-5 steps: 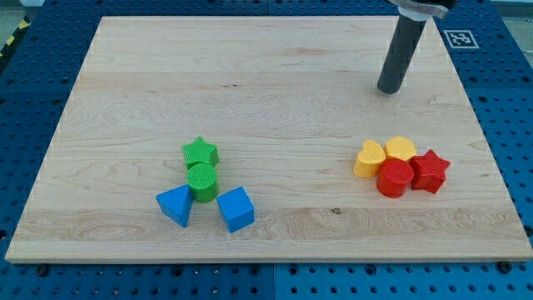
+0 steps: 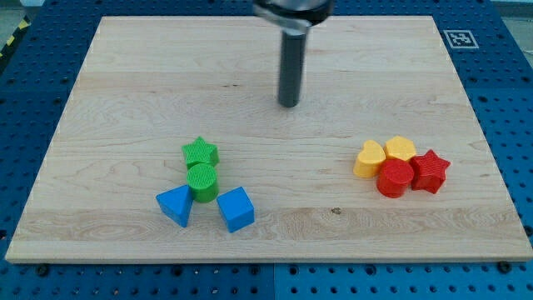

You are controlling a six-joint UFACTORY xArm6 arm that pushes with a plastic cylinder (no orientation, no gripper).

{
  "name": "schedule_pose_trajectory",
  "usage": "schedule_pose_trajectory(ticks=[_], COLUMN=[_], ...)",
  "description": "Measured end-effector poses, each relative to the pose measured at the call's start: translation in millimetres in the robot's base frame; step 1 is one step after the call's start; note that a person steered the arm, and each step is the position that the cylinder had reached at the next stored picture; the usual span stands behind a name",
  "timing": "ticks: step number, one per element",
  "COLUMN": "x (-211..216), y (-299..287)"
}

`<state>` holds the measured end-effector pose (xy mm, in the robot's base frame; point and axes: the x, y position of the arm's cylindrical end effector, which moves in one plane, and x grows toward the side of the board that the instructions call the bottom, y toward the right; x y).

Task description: Move the green star horizontally to the blue triangle

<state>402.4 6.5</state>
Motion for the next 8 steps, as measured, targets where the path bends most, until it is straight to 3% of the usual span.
schedule_pose_trajectory(ticks=[1,2,5,8], x=[31,48,91,91], y=[-54,-73,-34,-146])
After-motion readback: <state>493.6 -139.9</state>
